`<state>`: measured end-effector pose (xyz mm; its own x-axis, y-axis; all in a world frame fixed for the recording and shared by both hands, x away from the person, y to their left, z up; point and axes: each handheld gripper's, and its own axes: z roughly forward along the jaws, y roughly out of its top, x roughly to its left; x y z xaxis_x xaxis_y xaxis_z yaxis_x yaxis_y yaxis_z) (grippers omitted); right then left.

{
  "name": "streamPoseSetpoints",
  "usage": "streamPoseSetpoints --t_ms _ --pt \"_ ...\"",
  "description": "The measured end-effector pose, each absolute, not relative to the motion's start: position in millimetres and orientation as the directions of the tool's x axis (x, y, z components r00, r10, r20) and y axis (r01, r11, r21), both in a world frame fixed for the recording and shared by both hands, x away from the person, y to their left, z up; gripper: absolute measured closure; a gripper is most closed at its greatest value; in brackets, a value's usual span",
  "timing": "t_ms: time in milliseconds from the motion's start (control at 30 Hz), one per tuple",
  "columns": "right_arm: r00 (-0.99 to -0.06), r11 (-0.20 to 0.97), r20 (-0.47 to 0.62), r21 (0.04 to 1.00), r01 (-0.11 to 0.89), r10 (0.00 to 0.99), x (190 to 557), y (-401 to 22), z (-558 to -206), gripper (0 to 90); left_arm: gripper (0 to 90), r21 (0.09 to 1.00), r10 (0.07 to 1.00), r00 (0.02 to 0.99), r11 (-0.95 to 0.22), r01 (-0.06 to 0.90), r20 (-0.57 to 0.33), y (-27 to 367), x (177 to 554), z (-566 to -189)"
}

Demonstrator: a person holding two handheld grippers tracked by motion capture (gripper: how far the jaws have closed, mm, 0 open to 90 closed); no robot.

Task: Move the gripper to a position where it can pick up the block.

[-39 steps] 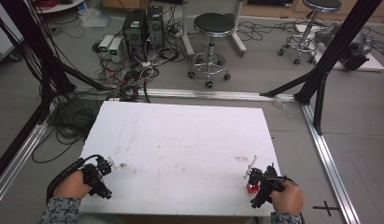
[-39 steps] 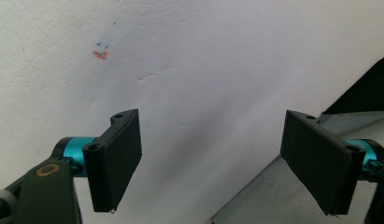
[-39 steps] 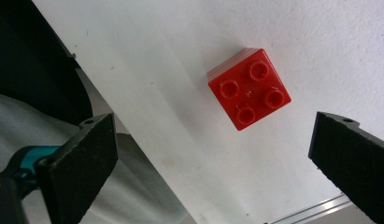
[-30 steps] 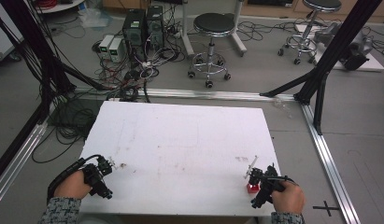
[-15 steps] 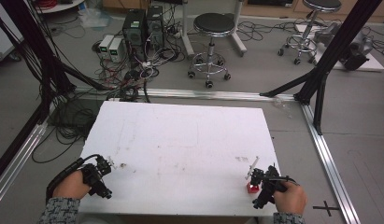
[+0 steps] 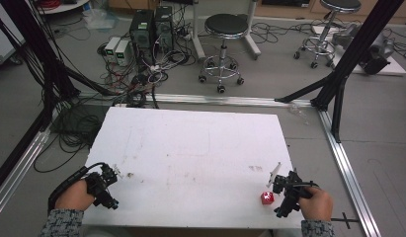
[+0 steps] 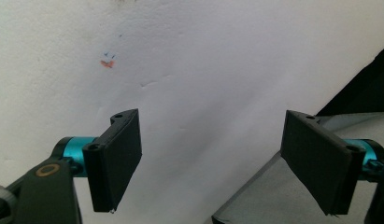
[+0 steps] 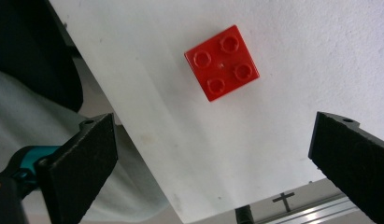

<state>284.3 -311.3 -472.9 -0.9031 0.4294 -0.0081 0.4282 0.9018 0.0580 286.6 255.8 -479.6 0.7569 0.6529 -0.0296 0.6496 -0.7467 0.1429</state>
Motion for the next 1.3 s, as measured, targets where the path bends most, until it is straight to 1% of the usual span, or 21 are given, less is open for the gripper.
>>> streamPoseSetpoints --t_ms 67,100,233,367,467,600,633,833,1067,1233,1300 --pt "-0.906 0.905 -0.008 0.060 0.422 0.423 285.2 -313.0 -472.4 0.9 20.8 0.145 0.651 0.759 -0.749 0.647 -0.027 255.6 286.6 -479.1" --pt "-0.917 0.916 -0.015 0.062 0.397 0.399 286.7 -316.0 -471.0 0.8 20.9 0.143 0.648 0.761 -0.751 0.645 -0.027 255.4 286.6 -478.6" --pt "-0.933 0.932 -0.012 0.059 0.359 0.360 290.1 -319.5 -469.7 0.8 20.9 0.145 0.645 0.764 -0.754 0.641 -0.027 253.8 286.3 -477.6" --pt "-0.950 0.949 -0.013 0.035 0.313 0.313 292.6 -319.0 -470.3 0.9 20.8 0.146 0.643 0.766 -0.756 0.639 -0.024 252.8 286.1 -477.1" --pt "-0.966 0.966 -0.021 0.006 0.257 0.257 295.2 -316.4 -472.7 0.8 20.8 0.149 0.642 0.766 -0.756 0.638 -0.024 252.5 286.1 -477.0" --pt "-0.973 0.974 -0.024 -0.002 0.228 0.228 298.8 -315.4 -473.7 0.8 20.9 0.148 0.639 0.769 -0.759 0.635 -0.024 252.3 286.2 -477.1" --pt "-0.980 0.980 -0.018 -0.004 0.197 0.197 301.3 -314.0 -474.9 0.8 20.9 0.151 0.642 0.766 -0.755 0.638 -0.025 252.4 286.2 -477.6" --pt "-0.994 0.993 -0.010 -0.027 0.112 0.111 304.0 -305.1 -481.1 0.8 20.9 0.150 0.641 0.767 -0.756 0.637 -0.022 253.1 286.5 -478.1" --pt "-0.999 0.998 0.006 -0.050 0.048 0.048 307.2 -295.2 -492.8 0.9 20.9 0.147 0.640 0.768 -0.757 0.636 -0.030 253.2 287.2 -481.1" --pt "-1.000 0.999 0.005 -0.047 0.002 0.002 308.0 -289.7 -500.1 0.9 20.9 0.147 0.637 0.771 -0.760 0.633 -0.026 252.0 287.4 -480.8" --pt "-1.000 0.999 0.002 -0.041 0.000 0.000 307.5 -288.0 -502.0 0.9 20.9 0.146 0.639 0.768 -0.758 0.636 -0.030 251.9 287.1 -481.2"
